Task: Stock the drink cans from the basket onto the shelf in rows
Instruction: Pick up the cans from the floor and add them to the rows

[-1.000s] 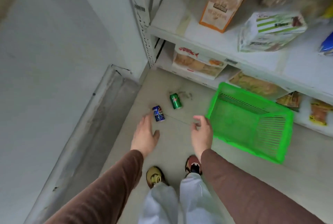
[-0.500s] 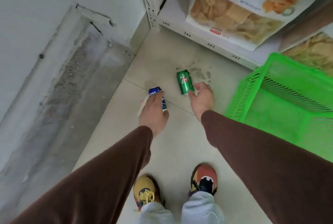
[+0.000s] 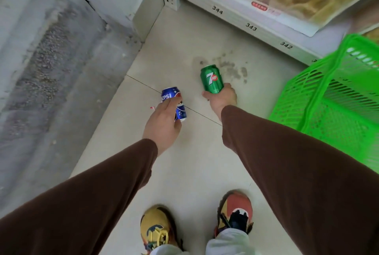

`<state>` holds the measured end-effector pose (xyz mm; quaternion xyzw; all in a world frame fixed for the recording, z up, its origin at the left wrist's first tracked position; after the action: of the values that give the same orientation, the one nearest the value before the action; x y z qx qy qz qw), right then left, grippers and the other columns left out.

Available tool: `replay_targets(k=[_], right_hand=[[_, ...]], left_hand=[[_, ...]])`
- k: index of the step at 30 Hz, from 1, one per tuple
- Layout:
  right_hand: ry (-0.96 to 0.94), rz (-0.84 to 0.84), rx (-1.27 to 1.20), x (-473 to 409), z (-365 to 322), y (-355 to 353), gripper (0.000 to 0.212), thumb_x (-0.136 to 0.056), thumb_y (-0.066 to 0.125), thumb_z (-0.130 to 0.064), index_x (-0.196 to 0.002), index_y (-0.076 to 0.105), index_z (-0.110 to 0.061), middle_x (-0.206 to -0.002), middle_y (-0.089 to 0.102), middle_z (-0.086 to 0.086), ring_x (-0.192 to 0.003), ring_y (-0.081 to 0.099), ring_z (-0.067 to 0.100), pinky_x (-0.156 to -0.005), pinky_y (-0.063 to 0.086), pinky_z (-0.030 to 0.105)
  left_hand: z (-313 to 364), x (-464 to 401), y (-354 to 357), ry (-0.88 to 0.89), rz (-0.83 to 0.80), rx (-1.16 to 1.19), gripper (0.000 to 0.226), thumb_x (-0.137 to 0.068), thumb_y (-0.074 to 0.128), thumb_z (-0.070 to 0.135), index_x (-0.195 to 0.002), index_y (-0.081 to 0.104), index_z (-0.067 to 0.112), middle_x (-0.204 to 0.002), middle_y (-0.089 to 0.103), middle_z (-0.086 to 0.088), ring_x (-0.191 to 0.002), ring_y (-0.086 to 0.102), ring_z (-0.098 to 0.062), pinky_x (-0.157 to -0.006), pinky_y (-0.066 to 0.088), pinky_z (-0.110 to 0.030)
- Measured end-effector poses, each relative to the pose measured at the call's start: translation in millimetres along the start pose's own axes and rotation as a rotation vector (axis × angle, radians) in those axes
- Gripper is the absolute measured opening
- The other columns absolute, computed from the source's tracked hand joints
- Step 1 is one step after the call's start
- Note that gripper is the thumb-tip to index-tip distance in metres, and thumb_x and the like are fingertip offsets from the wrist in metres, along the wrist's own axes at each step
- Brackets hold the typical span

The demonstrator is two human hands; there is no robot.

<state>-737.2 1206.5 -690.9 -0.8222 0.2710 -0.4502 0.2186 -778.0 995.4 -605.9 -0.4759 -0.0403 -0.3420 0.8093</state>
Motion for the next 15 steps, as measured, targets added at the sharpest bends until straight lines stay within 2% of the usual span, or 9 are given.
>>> replay_targets(k=[2,3,5,6,8,11,13,15], right_hand=[[0.031,-0.035,-0.122,18,7,-10,0.065,-0.063,0.086,-0.041,-0.113,0.054,-0.015,-0.106,0.066,0.008,-0.089,0.067,0.027,-0.08,0.058,0.04],[0.025,-0.043,-0.173,35,1,-23,0.062,-0.066,0.087,-0.035,-0.112,0.052,-0.015,-0.103,0.066,0.007,-0.083,0.066,0.023,-0.072,0.057,0.033],[0.033,-0.098,-0.248,67,-7,-47,0.057,-0.072,0.086,-0.023,-0.113,0.047,-0.013,-0.098,0.065,0.004,-0.071,0.061,0.015,-0.057,0.047,0.022],[0.017,-0.109,-0.269,89,-18,-66,0.056,-0.074,0.086,-0.02,-0.112,0.045,-0.013,-0.095,0.063,0.002,-0.069,0.059,0.013,-0.053,0.044,0.02],[-0.028,-0.121,-0.309,133,-46,-110,0.056,-0.074,0.086,-0.018,-0.109,0.042,-0.015,-0.092,0.06,-0.002,-0.071,0.058,0.012,-0.056,0.042,0.022],[-0.059,-0.119,-0.376,195,-83,-180,0.058,-0.071,0.088,-0.02,-0.103,0.041,-0.017,-0.091,0.06,-0.002,-0.072,0.06,0.012,-0.062,0.047,0.026],[-0.074,-0.091,-0.448,241,-111,-233,0.063,-0.066,0.091,-0.028,-0.103,0.042,-0.017,-0.093,0.061,0.0,-0.076,0.064,0.016,-0.072,0.056,0.036],[-0.076,-0.075,-0.55,285,-136,-285,0.068,-0.06,0.092,-0.034,-0.105,0.044,-0.017,-0.102,0.066,0.008,-0.085,0.069,0.023,-0.084,0.058,0.048]], left_hand=[[12,9,-9,-0.023,-0.006,0.016,0.066,-0.085,0.059,0.008,-0.146,0.037,0.021,-0.142,0.046,-0.003,-0.124,0.046,-0.023,-0.103,0.042,-0.037],[22,15,-17,-0.034,-0.004,0.028,0.066,-0.085,0.058,0.008,-0.146,0.037,0.021,-0.143,0.045,-0.003,-0.126,0.045,-0.023,-0.104,0.041,-0.036],[50,30,-38,-0.06,0.004,0.061,0.065,-0.086,0.058,0.01,-0.146,0.037,0.021,-0.145,0.043,-0.002,-0.128,0.043,-0.021,-0.105,0.039,-0.031],[67,39,-51,-0.065,0.011,0.079,0.064,-0.086,0.058,0.01,-0.145,0.037,0.021,-0.144,0.044,-0.001,-0.128,0.044,-0.02,-0.103,0.037,-0.028],[108,56,-84,-0.051,0.027,0.119,0.063,-0.085,0.059,0.01,-0.144,0.039,0.02,-0.142,0.045,0.0,-0.128,0.045,-0.02,-0.102,0.038,-0.028],[174,84,-144,-0.034,0.048,0.209,0.062,-0.085,0.058,0.009,-0.142,0.039,0.02,-0.141,0.044,-0.002,-0.125,0.048,-0.024,-0.104,0.042,-0.039],[223,107,-189,0.009,0.067,0.226,0.062,-0.083,0.06,0.008,-0.142,0.04,0.016,-0.136,0.046,-0.006,-0.121,0.049,-0.026,-0.102,0.042,-0.039],[274,131,-235,0.059,0.086,0.242,0.063,-0.081,0.061,0.009,-0.14,0.041,0.016,-0.134,0.048,-0.005,-0.121,0.048,-0.025,-0.103,0.04,-0.036]])
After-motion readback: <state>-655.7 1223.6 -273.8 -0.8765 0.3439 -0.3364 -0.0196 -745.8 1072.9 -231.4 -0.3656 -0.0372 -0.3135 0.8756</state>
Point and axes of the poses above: each hand's wrist, its own x-axis away from the middle knuckle, its own y-axis out of the palm, z = x × y, the point moved 10 cm from there along -x, towards the middle knuckle
